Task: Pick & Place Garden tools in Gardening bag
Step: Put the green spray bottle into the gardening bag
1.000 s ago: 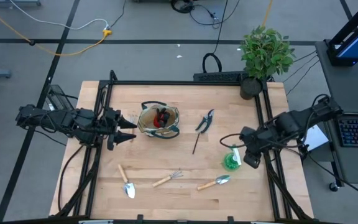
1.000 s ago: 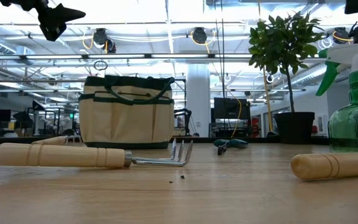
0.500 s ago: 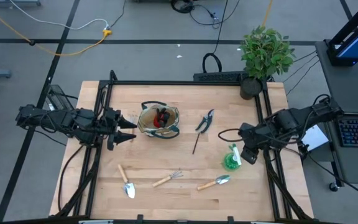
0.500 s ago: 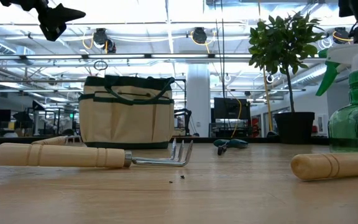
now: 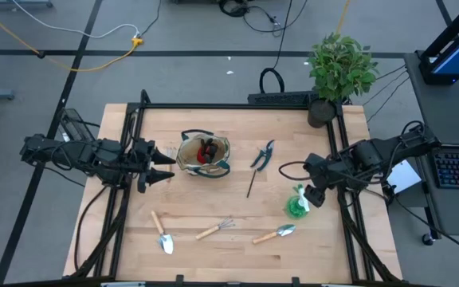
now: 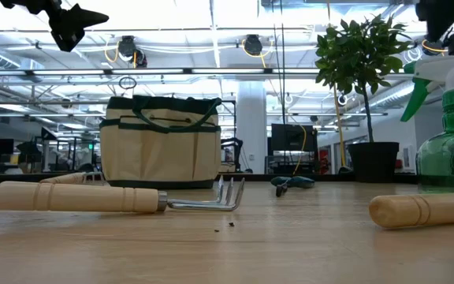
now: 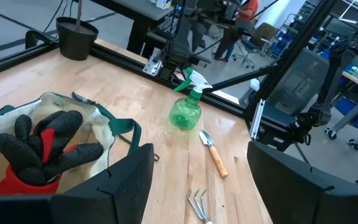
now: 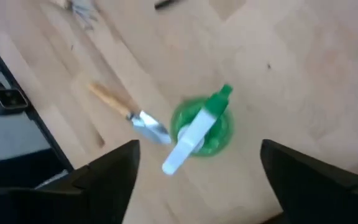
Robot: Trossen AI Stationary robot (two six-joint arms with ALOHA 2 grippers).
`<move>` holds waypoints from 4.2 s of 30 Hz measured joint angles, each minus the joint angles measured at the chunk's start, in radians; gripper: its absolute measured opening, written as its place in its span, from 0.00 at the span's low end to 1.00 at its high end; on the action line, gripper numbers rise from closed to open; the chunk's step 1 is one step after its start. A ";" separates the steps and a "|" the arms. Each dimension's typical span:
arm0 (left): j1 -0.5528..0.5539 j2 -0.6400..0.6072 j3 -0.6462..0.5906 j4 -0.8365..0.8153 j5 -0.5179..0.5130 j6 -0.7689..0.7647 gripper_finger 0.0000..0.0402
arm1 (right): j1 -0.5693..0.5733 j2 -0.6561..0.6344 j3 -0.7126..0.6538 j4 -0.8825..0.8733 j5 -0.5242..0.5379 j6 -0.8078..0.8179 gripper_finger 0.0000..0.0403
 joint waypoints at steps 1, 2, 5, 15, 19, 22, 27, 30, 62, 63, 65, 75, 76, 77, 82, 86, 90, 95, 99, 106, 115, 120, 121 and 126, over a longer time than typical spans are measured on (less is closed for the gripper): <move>0.000 0.000 0.000 0.000 0.000 0.000 0.66 | 0.000 0.000 0.000 0.007 0.013 -0.003 0.84; 0.000 0.000 0.000 0.000 0.000 0.000 0.66 | 0.000 0.000 0.000 0.012 0.017 -0.010 0.85; 0.000 0.000 0.000 0.000 0.000 0.000 0.66 | 0.000 0.000 0.000 0.012 0.015 -0.025 0.88; 0.000 0.000 0.000 0.000 0.000 0.000 0.66 | 0.000 0.000 0.000 0.011 0.015 -0.037 0.89; 0.000 0.000 0.000 0.000 0.000 0.000 0.66 | 0.000 0.000 0.000 0.011 0.013 -0.045 0.89; 0.000 0.000 0.000 0.000 0.000 -0.001 0.66 | 0.000 0.000 0.000 0.011 0.013 -0.048 0.89; 0.000 0.000 0.000 0.000 0.000 -0.001 0.66 | 0.000 0.002 0.000 0.011 0.015 -0.046 0.89; 0.000 0.000 0.000 0.000 0.000 0.000 0.66 | 0.000 0.021 0.000 0.011 0.017 -0.053 0.89; 0.000 0.000 0.000 0.001 0.000 0.012 0.66 | -0.006 0.203 -0.102 -0.001 0.011 -0.038 0.89; 0.000 0.000 0.000 0.000 0.001 0.012 0.66 | -0.006 0.203 -0.115 0.007 0.011 -0.029 0.88; 0.000 0.000 0.000 0.000 0.001 0.011 0.66 | -0.007 0.203 -0.134 0.011 0.011 -0.027 0.87; 0.000 0.000 0.000 0.001 0.001 0.008 0.66 | -0.007 0.202 -0.155 0.021 0.010 -0.026 0.60; 0.000 0.000 0.000 0.001 0.001 0.008 0.66 | -0.007 0.202 -0.155 0.021 0.010 -0.026 0.57; 0.000 0.000 0.000 0.001 0.001 0.008 0.66 | -0.007 0.202 -0.156 0.021 0.010 -0.026 0.54; 0.000 0.000 0.000 0.001 0.001 0.011 0.66 | -0.007 0.202 -0.155 0.020 0.010 -0.027 0.35; 0.000 0.000 0.000 0.001 0.001 0.011 0.66 | -0.007 0.202 -0.155 0.019 0.010 -0.046 0.21; 0.000 0.000 0.000 0.001 0.001 0.012 0.66 | -0.007 0.201 -0.155 0.021 0.010 -0.082 0.11; 0.000 0.000 0.000 0.001 0.000 0.011 0.66 | -0.016 0.198 -0.155 0.020 0.008 -0.112 0.11; 0.000 0.000 0.000 0.001 0.000 0.010 0.66 | -0.051 0.179 -0.155 0.019 0.001 -0.128 0.13; 0.000 0.000 0.000 0.001 0.000 0.015 0.66 | -0.136 0.162 -0.045 0.018 -0.020 -0.237 0.11; 0.000 0.000 0.000 0.001 -0.010 0.038 0.66 | -0.234 0.162 0.190 0.208 -0.017 -0.413 0.12; 0.000 0.000 0.000 0.001 -0.010 0.041 0.66 | -0.293 0.162 0.230 0.492 -0.017 -0.535 0.12; 0.000 0.000 0.000 0.001 -0.010 0.041 0.66 | -0.305 0.163 0.230 0.551 -0.017 -0.560 0.12; 0.000 0.000 0.000 0.000 -0.010 0.040 0.66 | -0.372 0.193 0.233 0.747 -0.025 -0.646 0.12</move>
